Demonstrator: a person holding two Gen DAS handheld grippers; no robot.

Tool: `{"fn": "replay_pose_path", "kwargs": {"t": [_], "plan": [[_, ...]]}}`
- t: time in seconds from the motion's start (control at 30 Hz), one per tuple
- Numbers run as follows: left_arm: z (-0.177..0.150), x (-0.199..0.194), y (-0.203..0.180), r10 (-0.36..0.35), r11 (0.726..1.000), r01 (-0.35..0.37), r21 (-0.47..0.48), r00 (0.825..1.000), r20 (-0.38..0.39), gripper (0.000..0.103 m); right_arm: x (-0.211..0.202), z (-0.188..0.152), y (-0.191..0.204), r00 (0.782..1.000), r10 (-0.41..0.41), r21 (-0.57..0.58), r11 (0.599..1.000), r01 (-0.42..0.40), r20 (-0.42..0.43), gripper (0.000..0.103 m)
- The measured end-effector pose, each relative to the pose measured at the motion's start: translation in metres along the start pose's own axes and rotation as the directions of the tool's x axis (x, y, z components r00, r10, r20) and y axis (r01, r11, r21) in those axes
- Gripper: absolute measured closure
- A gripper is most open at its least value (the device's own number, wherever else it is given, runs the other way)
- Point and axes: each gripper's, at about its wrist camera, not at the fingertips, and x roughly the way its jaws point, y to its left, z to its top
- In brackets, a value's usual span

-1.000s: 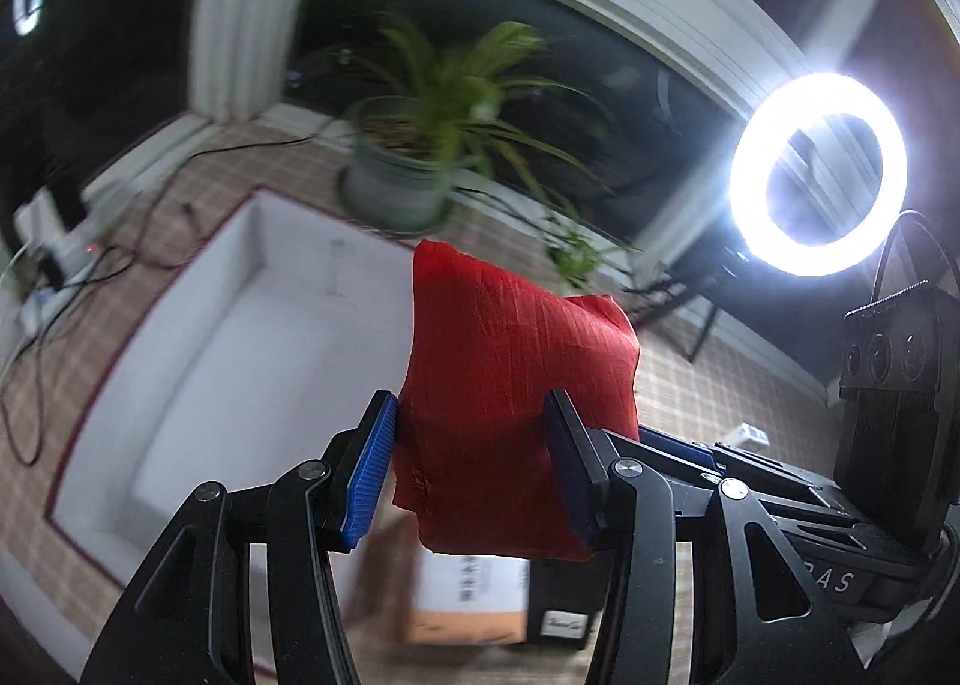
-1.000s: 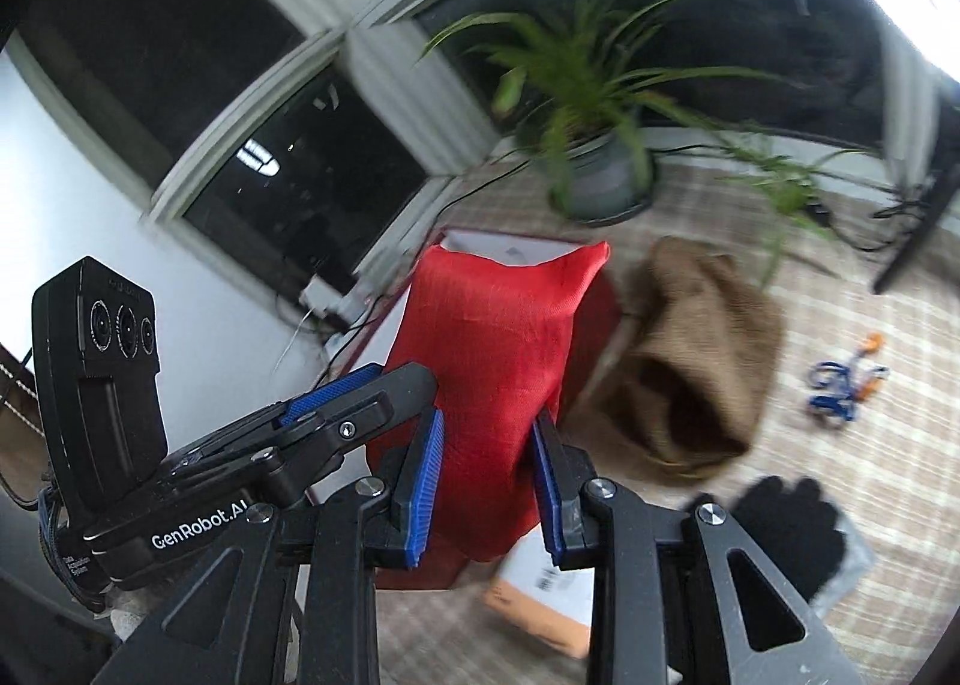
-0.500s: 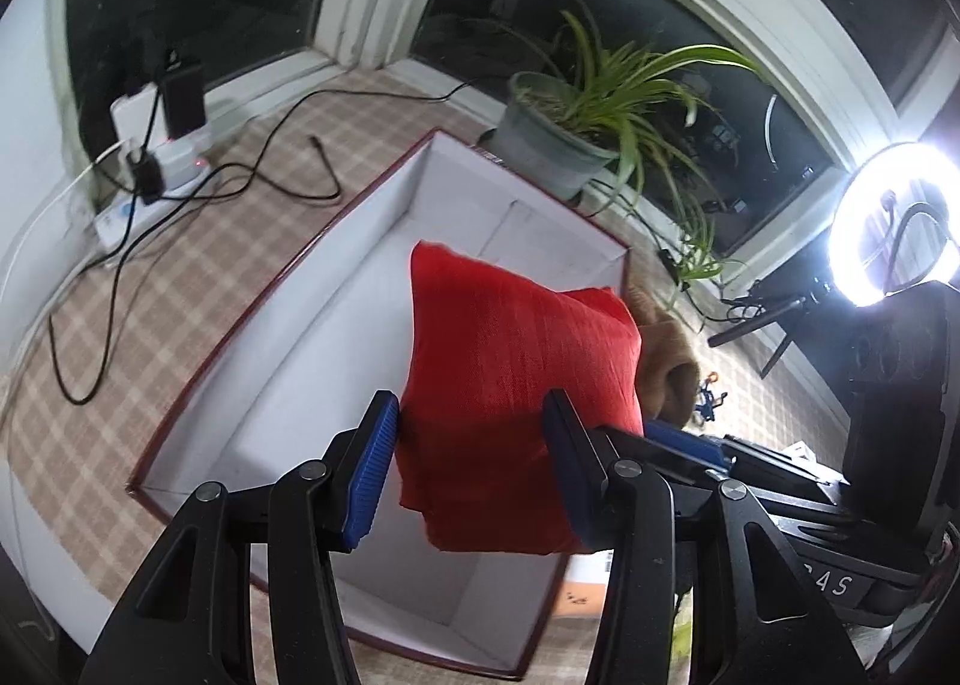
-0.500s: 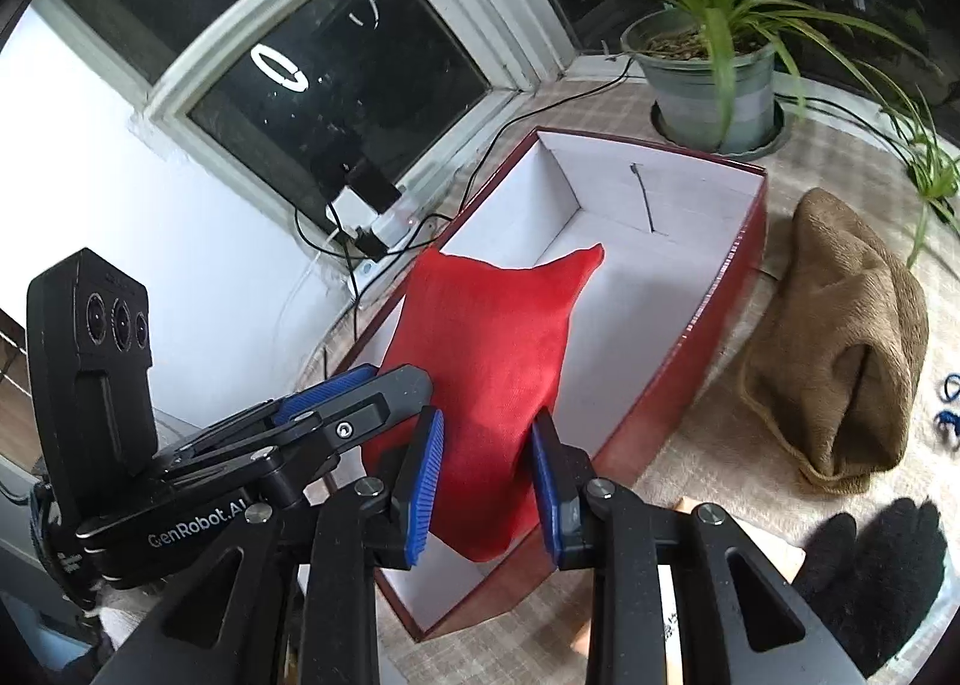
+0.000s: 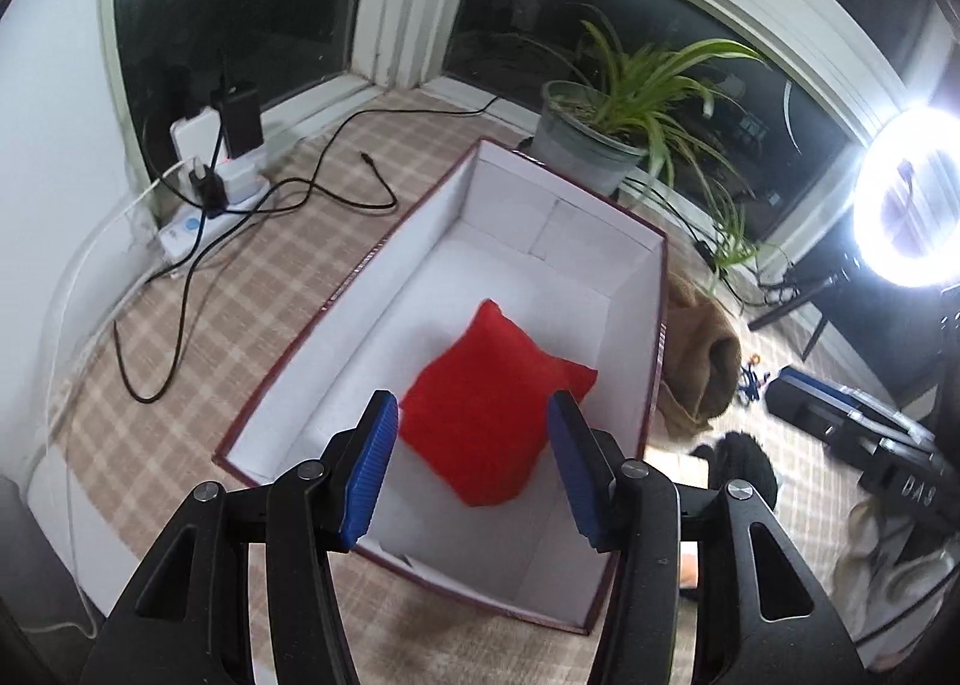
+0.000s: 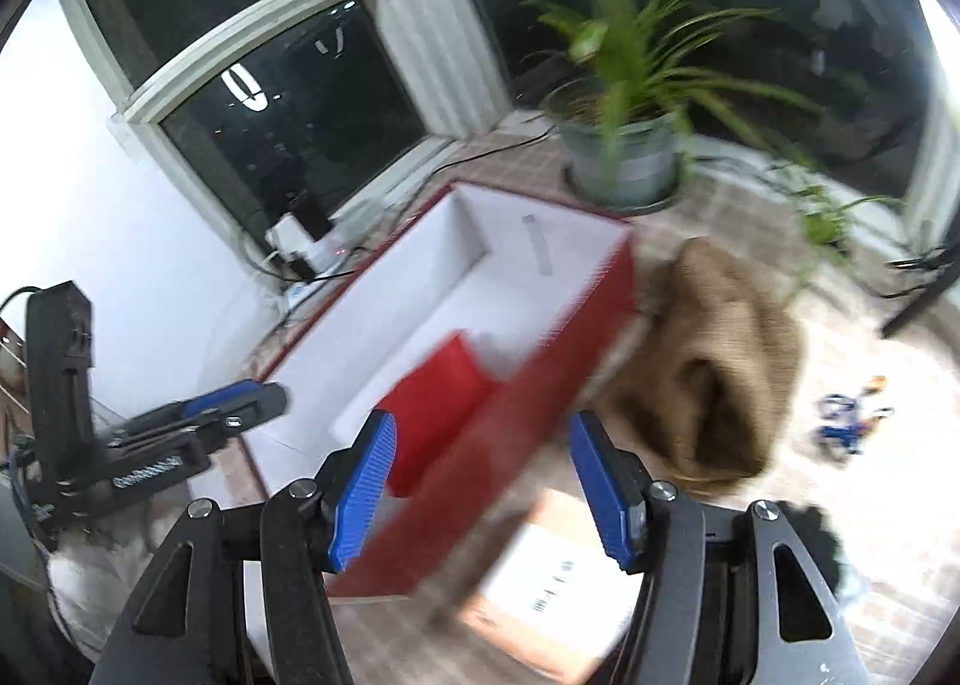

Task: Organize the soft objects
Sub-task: 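Move both grippers back toward the black glove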

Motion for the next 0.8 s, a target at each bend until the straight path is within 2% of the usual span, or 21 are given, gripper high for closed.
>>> {"fn": "replay_pose_path", "kwargs": {"t": [0.07, 0.2, 0.33, 0.4, 0.5, 0.63, 0.8], "plan": [[-0.005, -0.006, -0.009, -0.004, 1.000, 0.004, 0.021, 1.000, 0.009, 0.052, -0.018, -0.007, -0.014, 0.999, -0.035, 0.004, 0.999, 0.035, 0.033, 0.046], [-0.011, -0.014, -0.026, -0.041, 0.998, 0.040, 0.056, 0.999, 0.010, 0.052, -0.055, -0.024, -0.046, 0.993, -0.056, 0.057, 0.997, 0.051, 0.101, 0.046], [-0.018, -0.019, -0.049, -0.065, 0.992, 0.064, 0.110, 0.998, 0.009, 0.052, -0.091, -0.041, -0.078, 0.981, -0.131, 0.105, 0.988, 0.117, 0.143, 0.046], [-0.021, -0.019, -0.059, -0.081, 0.988, 0.080, 0.134, 0.997, 0.000, 0.052, -0.105, -0.051, -0.096, 0.977, -0.159, 0.139, 0.980, 0.139, 0.143, 0.045], [-0.028, -0.017, -0.075, -0.096, 0.981, 0.098, 0.167, 0.995, -0.019, 0.051, -0.122, -0.067, -0.120, 0.971, -0.195, 0.182, 0.969, 0.170, 0.135, 0.035], [-0.038, -0.013, -0.092, -0.102, 0.972, 0.108, 0.210, 0.994, -0.040, 0.049, -0.131, -0.088, -0.140, 0.966, -0.238, 0.212, 0.954, 0.213, 0.102, 0.035], [-0.054, -0.006, -0.110, -0.117, 0.961, 0.134, 0.243, 0.990, -0.083, 0.049, -0.129, -0.105, -0.150, 0.970, -0.234, 0.238, 0.948, 0.213, 0.060, 0.035]]}}
